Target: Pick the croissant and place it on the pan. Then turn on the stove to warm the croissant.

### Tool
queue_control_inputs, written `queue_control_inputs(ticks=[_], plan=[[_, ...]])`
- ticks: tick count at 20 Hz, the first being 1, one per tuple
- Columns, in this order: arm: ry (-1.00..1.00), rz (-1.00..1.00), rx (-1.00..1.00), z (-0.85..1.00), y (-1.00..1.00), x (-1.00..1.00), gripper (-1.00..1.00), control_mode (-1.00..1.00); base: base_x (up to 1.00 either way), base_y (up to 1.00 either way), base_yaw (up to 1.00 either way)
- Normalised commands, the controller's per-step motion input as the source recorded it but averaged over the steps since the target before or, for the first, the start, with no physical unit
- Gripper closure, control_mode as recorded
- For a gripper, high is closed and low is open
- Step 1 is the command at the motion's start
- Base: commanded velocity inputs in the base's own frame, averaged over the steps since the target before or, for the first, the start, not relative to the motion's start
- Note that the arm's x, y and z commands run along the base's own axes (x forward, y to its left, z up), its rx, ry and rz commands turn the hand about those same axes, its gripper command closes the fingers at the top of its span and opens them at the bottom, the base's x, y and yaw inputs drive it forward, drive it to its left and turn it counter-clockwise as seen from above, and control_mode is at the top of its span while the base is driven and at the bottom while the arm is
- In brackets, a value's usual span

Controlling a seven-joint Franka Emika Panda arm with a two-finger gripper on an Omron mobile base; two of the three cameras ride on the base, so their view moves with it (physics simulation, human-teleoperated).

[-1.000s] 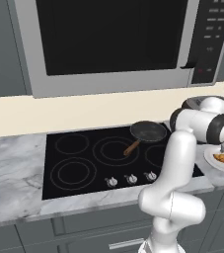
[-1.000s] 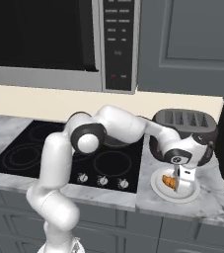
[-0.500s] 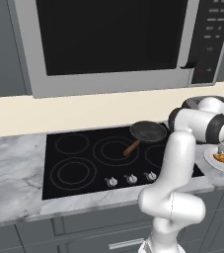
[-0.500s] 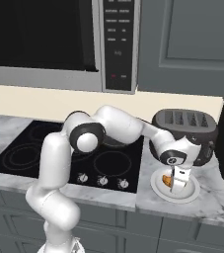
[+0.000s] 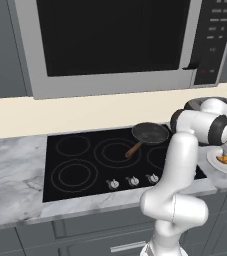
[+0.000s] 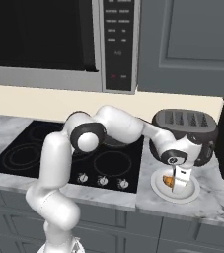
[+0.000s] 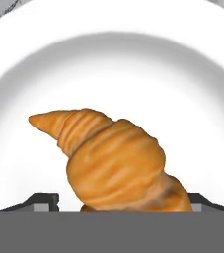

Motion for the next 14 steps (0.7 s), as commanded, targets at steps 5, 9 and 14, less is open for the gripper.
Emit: queue_control_inputs(ticks=[5,9,14], plan=[[0.00,0.00,0.00,0.00,0.00,0.00,1.00,-1.00,0.00,0.00,0.00],[0.00,0.00,0.00,0.03,0.00,-0.04,1.00,-1.00,0.00,0.00,0.00],[-0.06,0.00,0.00,0.39,0.00,-0.23,1.00,-1.00,0.00,0.00,0.00]])
